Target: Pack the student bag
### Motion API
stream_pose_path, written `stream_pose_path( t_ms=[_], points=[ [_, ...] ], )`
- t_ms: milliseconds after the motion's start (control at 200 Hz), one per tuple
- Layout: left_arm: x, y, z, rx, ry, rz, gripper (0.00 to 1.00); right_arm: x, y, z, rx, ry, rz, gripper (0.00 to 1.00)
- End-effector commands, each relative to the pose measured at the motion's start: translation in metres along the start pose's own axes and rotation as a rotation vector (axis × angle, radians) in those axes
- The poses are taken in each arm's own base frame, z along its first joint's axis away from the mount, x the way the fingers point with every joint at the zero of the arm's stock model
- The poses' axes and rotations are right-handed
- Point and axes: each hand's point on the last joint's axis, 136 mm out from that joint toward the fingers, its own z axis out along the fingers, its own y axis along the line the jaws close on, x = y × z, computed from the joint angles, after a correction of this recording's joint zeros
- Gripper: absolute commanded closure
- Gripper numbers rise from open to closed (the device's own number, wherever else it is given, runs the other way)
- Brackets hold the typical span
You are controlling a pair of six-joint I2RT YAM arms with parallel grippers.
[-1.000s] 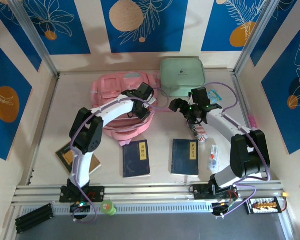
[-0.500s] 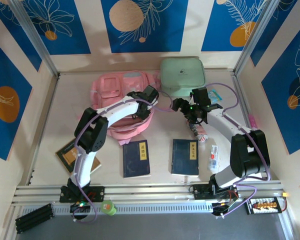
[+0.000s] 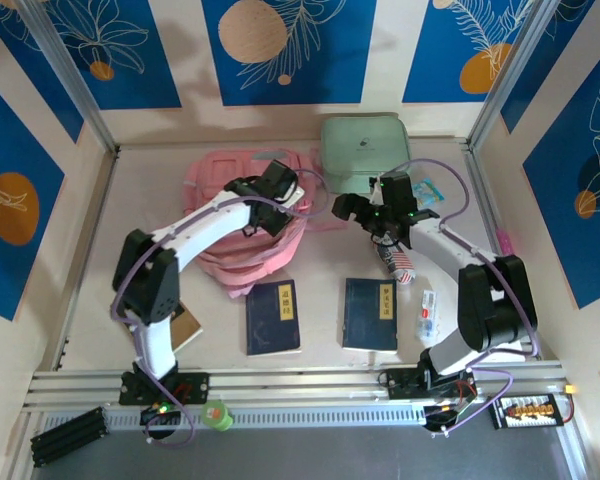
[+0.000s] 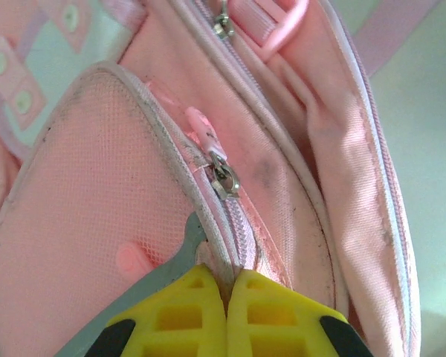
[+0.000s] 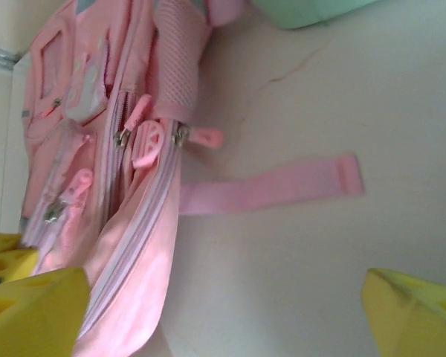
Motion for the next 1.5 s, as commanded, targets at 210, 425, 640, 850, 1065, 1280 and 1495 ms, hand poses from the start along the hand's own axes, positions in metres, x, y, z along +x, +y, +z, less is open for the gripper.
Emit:
stream_pose_path(
  t_ms=[210, 425, 640, 850, 1065, 1280, 1495],
  points=[
    [-0.003, 0.032, -0.071, 0.106, -0.274, -0.066, 1.0, 0.008, 0.068, 0.041, -0.421, 0.112, -0.314, 0.36],
    [0.002, 0.048, -0.088, 0.142, -0.328, -0.082, 1.0, 0.018, 0.07, 0.062, -0.481, 0.111, -0.392, 0.37],
    [-0.005, 0.058, -0.098, 0.149, -0.37, -0.102, 1.0, 0.04, 0.08, 0.078, -0.514, 0.159, -0.432, 0.38],
    [-0.007, 0.062, -0.101, 0.155, -0.389, -0.083, 1.0, 0.04, 0.083, 0.092, -0.532, 0.163, -0.401, 0.35],
    [-0.009, 0.065, -0.098, 0.158, -0.407, -0.095, 1.0, 0.038, 0.089, 0.097, -0.565, 0.171, -0.405, 0.34],
    [-0.006, 0.082, -0.091, 0.074, -0.392, -0.139, 1.0, 0.059, 0.089, 0.083, -0.644, 0.216, -0.409, 0.36],
    [-0.007, 0.079, -0.094, 0.1, -0.428, -0.136, 1.0, 0.06, 0.09, 0.076, -0.667, 0.204, -0.417, 0.56]
  ],
)
